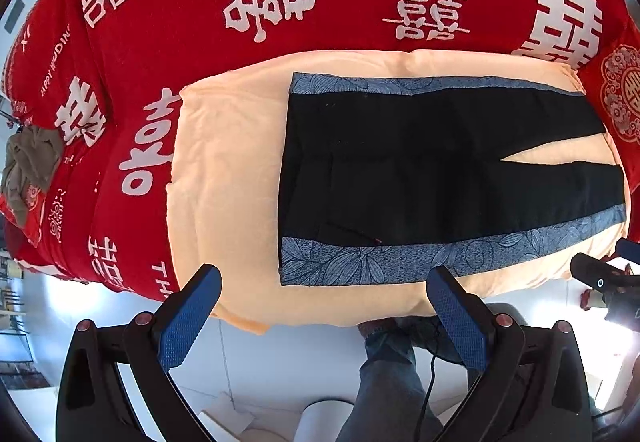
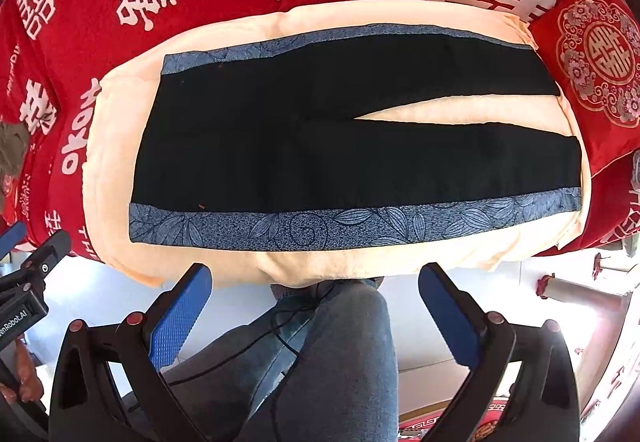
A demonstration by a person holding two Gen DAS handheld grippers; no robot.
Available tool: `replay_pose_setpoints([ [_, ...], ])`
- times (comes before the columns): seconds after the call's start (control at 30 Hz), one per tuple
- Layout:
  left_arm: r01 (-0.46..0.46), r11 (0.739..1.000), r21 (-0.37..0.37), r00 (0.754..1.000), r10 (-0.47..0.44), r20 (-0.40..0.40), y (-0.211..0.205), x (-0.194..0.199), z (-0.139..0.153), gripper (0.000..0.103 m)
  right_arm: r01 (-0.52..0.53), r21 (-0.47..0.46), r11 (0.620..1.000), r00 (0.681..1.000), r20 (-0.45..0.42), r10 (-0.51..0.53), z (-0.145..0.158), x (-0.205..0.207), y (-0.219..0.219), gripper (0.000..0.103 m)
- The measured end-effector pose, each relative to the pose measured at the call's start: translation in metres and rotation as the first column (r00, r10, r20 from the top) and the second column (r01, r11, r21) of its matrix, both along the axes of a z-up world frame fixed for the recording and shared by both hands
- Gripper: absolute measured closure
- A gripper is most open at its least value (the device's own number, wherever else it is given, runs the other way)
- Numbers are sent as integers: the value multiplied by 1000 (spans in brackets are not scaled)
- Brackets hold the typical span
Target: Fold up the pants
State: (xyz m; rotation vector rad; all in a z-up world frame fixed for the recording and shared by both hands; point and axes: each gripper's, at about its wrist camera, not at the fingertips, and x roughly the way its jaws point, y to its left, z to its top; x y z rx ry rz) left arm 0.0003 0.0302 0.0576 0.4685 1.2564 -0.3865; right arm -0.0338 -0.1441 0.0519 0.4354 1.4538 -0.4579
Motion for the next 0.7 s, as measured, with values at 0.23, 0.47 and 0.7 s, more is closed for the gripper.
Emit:
replay_pose_setpoints([
  [0.23,-7,1000,-6,1000,7,-15,0,3,-2,0,14,4,1000,1000,2,-14,-1,-1,-4,0],
  [0.47,-1,1000,-4,1000,1,-24,-4,5,-4,0,33,15,999,999,-4,-33,-5,-3,-11,0],
  [0.7,-13,1000,-11,999,13,-36,-6,8,-6,0,39,10,999,999,1,-39,-5,-4,-16,0],
])
